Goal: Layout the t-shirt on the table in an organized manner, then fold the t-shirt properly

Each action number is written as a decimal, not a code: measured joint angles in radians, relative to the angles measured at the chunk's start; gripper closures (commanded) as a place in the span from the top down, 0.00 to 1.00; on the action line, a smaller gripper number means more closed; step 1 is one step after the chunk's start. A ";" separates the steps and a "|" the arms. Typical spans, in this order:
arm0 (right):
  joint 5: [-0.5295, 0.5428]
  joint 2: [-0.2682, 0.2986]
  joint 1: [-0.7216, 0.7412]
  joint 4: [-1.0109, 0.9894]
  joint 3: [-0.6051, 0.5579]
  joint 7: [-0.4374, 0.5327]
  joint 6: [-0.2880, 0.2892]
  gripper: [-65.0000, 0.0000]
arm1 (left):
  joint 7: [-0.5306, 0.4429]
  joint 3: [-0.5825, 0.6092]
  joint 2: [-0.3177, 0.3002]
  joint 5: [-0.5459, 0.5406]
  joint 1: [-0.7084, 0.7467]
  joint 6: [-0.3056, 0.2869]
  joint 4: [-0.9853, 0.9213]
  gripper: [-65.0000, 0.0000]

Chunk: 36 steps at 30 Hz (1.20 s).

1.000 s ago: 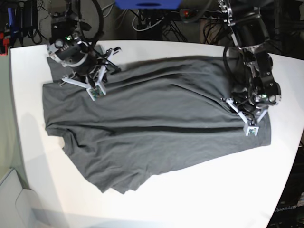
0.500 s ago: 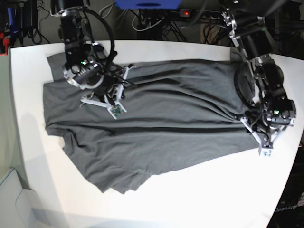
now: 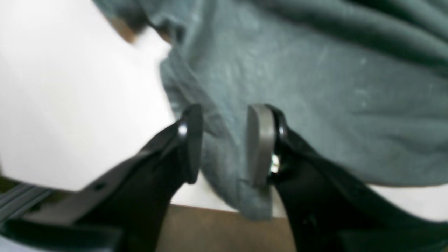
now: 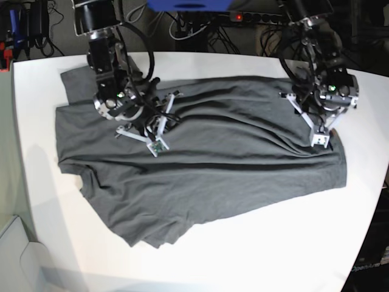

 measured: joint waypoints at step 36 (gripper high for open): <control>0.062 0.002 0.092 -0.145 0.002 0.067 0.019 0.00 | -0.050 -0.180 -0.340 -0.007 0.159 -0.007 -0.064 0.32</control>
